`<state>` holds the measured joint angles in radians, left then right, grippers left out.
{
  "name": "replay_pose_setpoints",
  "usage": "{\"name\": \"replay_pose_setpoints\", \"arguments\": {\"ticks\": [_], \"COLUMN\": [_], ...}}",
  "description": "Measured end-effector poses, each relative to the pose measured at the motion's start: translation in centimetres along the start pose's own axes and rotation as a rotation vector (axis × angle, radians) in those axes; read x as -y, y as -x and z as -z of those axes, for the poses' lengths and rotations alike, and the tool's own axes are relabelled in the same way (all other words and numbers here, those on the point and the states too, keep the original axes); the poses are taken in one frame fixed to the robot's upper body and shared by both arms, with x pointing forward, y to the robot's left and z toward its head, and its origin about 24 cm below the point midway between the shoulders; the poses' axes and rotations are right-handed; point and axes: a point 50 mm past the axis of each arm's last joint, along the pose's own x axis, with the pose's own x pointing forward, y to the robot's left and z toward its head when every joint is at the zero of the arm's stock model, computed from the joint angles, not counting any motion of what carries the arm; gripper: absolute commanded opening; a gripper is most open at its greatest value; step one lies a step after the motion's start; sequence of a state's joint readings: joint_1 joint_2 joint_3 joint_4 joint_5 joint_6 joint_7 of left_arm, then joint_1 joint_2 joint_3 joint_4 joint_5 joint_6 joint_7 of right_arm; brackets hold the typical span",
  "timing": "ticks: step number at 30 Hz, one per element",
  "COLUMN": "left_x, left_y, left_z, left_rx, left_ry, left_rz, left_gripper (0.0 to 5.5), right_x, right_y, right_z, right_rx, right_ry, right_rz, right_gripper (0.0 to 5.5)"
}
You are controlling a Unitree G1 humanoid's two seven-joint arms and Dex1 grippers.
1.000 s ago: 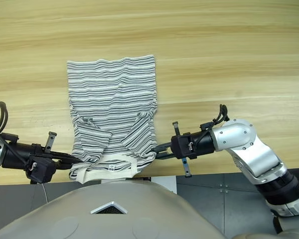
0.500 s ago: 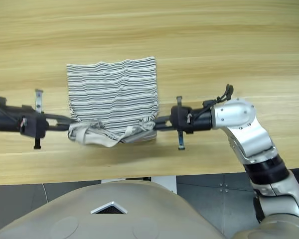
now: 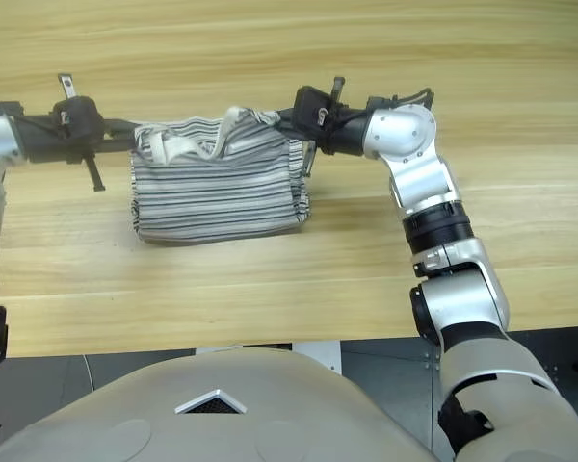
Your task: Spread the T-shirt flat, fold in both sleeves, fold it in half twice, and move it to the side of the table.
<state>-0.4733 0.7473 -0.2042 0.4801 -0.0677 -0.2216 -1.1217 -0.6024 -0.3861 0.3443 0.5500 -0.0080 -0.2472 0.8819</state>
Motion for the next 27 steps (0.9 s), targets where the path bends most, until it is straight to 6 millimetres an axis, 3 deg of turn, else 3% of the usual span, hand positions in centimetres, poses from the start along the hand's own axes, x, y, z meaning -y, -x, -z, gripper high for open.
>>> {"name": "replay_pose_setpoints", "arguments": {"ticks": [5, 6, 11, 17, 23, 27], "left_x": [0.1, 0.2, 0.7, -0.6, -1.5, -0.3], "left_y": [-2.3, -2.7, -4.0, -3.1, -2.1, -3.8], "left_z": [2.2, 2.9, 5.4, 6.4, 6.1, 2.6], "left_rx": [-0.062, -0.087, -0.185, -0.255, -0.244, -0.030], "left_ry": [0.072, 0.100, 0.233, 0.282, 0.222, -0.024], "left_rz": [0.004, -0.008, -0.076, -0.239, -0.292, -0.140], "left_gripper": [0.10, 0.31, 1.08, 1.98, 2.03, 2.03], "right_x": [-0.7, -0.7, -0.6, 0.2, -0.5, -1.0], "right_y": [-1.4, -1.6, -2.3, -2.4, -3.2, -3.9], "right_z": [1.7, 2.1, 3.7, 4.4, 4.6, 4.2], "right_rx": [-0.047, -0.060, -0.130, -0.188, -0.207, -0.184], "right_ry": [-0.015, -0.024, -0.062, -0.071, -0.072, -0.061], "right_rz": [-0.001, 0.008, 0.078, 0.194, 0.190, 0.166], "right_gripper": [0.12, 0.10, 1.01, 2.04, 2.98, 3.73]}}
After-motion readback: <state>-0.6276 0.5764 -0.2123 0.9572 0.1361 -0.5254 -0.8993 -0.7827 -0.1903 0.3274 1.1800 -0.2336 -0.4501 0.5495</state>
